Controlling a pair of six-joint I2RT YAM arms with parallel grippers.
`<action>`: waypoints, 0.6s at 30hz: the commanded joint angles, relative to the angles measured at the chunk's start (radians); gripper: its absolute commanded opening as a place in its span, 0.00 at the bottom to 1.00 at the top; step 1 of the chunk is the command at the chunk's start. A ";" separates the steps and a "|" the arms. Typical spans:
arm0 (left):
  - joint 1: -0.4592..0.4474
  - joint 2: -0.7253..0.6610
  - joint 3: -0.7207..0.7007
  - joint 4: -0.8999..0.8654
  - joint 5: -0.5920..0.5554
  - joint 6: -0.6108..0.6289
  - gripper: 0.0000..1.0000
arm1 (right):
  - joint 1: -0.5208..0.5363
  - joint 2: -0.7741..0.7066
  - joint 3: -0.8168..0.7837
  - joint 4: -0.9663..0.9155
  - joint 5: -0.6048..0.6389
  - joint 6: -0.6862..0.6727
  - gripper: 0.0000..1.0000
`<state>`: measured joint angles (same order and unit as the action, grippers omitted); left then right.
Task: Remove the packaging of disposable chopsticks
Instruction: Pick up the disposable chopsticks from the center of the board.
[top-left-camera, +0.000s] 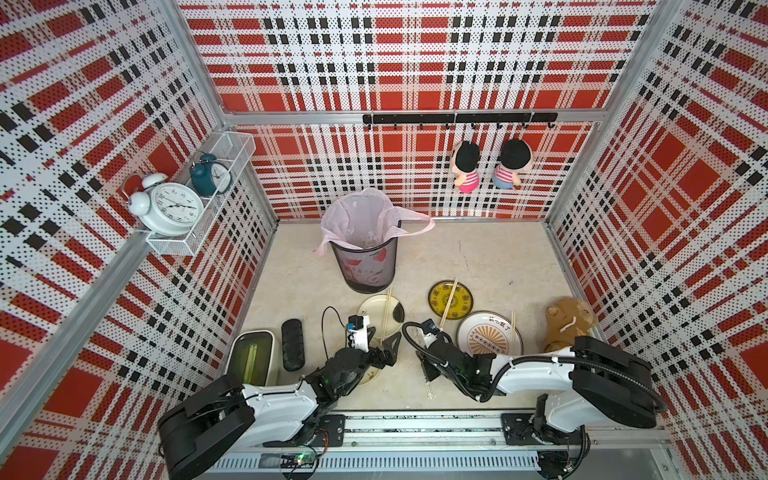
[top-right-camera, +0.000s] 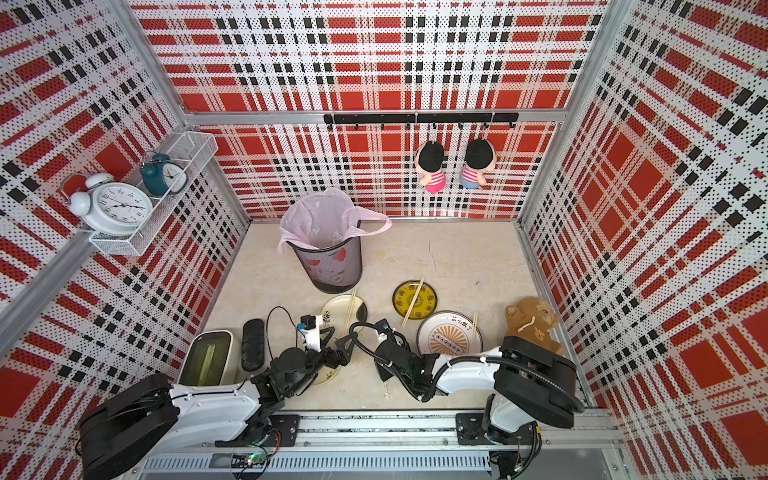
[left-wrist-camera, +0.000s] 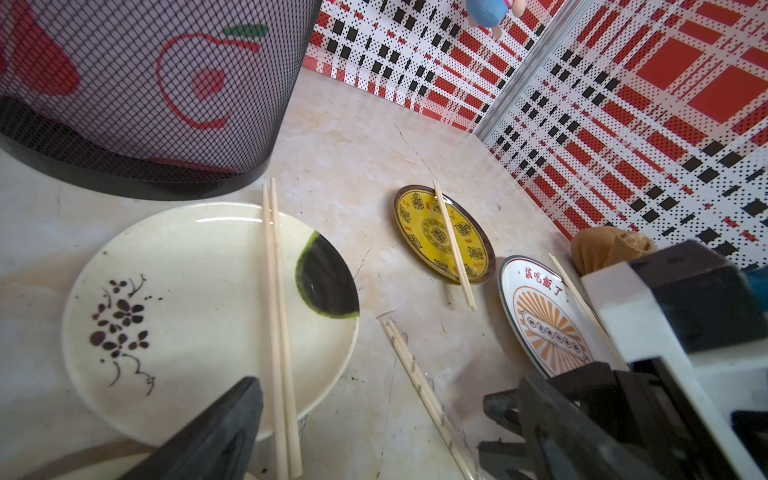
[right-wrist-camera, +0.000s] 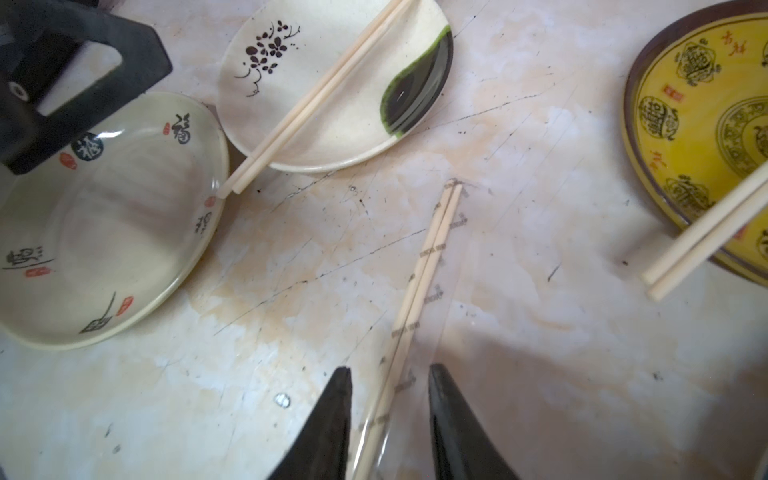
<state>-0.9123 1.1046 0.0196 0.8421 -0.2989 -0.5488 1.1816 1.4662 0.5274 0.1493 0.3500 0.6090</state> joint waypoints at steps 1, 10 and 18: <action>-0.012 0.000 0.018 0.019 -0.005 0.013 0.98 | 0.041 -0.017 0.027 -0.178 0.053 0.116 0.39; -0.019 0.013 0.019 0.030 -0.008 0.011 0.99 | 0.109 0.074 0.068 -0.265 0.015 0.230 0.46; -0.022 0.016 0.020 0.032 -0.008 0.010 0.99 | 0.121 0.166 0.126 -0.416 0.008 0.304 0.31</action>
<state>-0.9276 1.1133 0.0196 0.8494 -0.3008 -0.5488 1.2942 1.5803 0.6605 -0.1204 0.3874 0.8452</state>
